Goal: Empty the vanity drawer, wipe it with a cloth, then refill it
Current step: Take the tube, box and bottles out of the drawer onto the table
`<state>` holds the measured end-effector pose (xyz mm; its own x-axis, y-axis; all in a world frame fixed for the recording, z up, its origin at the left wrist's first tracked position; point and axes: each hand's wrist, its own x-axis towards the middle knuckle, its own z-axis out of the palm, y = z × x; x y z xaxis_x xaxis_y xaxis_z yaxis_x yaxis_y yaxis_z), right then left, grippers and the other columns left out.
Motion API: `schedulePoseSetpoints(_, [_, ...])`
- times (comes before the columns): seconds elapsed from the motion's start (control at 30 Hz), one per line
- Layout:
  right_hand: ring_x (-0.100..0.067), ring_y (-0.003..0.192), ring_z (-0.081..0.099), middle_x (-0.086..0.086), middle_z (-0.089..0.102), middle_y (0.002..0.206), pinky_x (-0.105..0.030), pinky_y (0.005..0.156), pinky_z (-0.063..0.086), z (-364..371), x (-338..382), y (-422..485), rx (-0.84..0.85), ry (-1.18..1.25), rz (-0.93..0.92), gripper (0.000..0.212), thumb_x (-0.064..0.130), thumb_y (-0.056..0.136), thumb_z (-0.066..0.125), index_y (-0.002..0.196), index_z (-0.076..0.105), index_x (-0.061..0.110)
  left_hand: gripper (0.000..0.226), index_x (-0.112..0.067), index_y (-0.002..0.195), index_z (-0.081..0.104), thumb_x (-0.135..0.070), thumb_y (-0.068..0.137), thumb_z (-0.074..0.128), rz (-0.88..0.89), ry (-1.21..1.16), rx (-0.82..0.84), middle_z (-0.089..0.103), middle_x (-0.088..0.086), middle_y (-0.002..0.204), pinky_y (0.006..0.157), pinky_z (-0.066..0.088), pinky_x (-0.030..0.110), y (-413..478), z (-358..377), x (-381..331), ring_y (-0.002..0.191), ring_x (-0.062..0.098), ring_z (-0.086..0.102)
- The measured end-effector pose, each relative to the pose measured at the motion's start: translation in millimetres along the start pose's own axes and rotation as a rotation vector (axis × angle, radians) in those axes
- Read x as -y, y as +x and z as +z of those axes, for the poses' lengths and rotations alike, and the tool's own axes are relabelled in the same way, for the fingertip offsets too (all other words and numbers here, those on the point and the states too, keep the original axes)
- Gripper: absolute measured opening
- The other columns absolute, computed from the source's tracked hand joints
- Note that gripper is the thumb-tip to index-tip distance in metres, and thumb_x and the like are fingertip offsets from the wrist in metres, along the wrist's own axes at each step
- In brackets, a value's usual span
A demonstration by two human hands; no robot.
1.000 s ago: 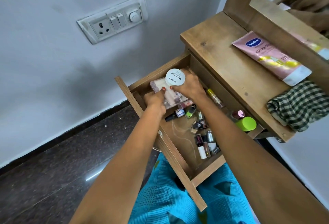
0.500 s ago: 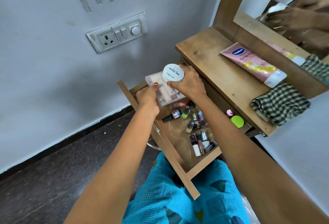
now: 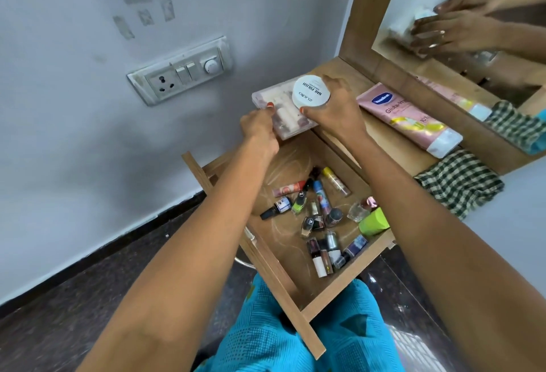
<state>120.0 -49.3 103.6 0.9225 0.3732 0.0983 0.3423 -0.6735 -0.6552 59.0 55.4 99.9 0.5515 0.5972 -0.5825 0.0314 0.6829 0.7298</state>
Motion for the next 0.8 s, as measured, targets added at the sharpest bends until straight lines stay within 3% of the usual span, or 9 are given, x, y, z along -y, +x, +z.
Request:
schedulePoseSetpoints(0.1, [-0.024,0.125,0.043,-0.012,0.042,0.137,-0.028,0.101,0.035,-3,-8,19,0.025,-0.035,0.031,0.073,0.021,0.075,0.073,0.138,0.038,0.008,0.029,-0.007,0.066,0.044,0.013,0.086,0.048,-0.022,-0.025,0.025,0.052,0.007,0.067,0.047,0.046,0.026,8,16,4,0.056,0.015,0.051])
schedulePoseSetpoints(0.2, [-0.024,0.127,0.042,-0.011,0.041,0.139,-0.029,0.103,0.034,-4,-16,34,0.034,-0.075,0.038,0.074,0.022,0.075,0.073,0.138,0.037,0.008,0.027,-0.007,0.067,0.046,0.01,0.087,0.048,-0.027,-0.011,0.036,0.054,0.006,0.069,0.055,0.047,0.029,20,27,11,0.058,0.015,0.053])
schedulePoseSetpoints(0.5, [-0.024,0.129,0.039,-0.01,0.039,0.142,-0.032,0.107,0.034,-7,-35,56,-0.007,-0.124,0.023,0.077,0.025,0.075,0.073,0.14,0.035,0.009,0.026,-0.012,0.064,0.048,-0.01,0.088,0.059,0.033,0.328,0.06,0.05,-0.003,0.063,0.042,0.037,0.012,42,41,19,0.053,0.007,0.045])
schedulePoseSetpoints(0.6, [-0.024,0.129,0.04,-0.011,0.04,0.14,-0.031,0.105,0.034,-8,-39,61,-0.018,-0.119,0.016,0.076,0.025,0.076,0.073,0.14,0.036,0.009,0.026,-0.013,0.063,0.052,-0.01,0.088,0.06,0.057,0.385,0.078,0.053,0.0,0.065,0.05,0.036,0.018,45,43,19,0.053,0.008,0.042])
schedulePoseSetpoints(0.67, [-0.024,0.129,0.039,-0.011,0.04,0.14,-0.031,0.106,0.035,-8,-39,63,-0.025,-0.115,0.012,0.077,0.024,0.075,0.073,0.14,0.035,0.009,0.012,0.001,0.087,0.064,-0.01,0.088,0.06,0.09,0.379,0.085,0.067,0.012,0.086,0.061,0.043,0.02,44,44,19,0.061,0.013,0.05])
schedulePoseSetpoints(0.7, [-0.024,0.129,0.04,-0.011,0.04,0.141,-0.032,0.106,0.035,-8,-39,64,-0.025,-0.116,0.014,0.077,0.025,0.075,0.073,0.14,0.035,0.008,0.02,0.007,0.098,0.063,-0.01,0.088,0.06,0.101,0.369,0.081,0.067,0.017,0.101,0.07,0.047,0.024,44,44,19,0.071,0.015,0.054])
schedulePoseSetpoints(0.8, [-0.024,0.127,0.043,-0.012,0.044,0.139,-0.034,0.102,0.04,-3,-38,66,-0.017,-0.152,0.002,0.076,0.031,0.075,0.073,0.138,0.038,0.008,0.025,0.008,0.104,0.062,-0.01,0.086,0.061,0.134,0.366,0.069,0.065,0.021,0.111,0.083,0.05,0.031,44,44,22,0.083,0.019,0.057])
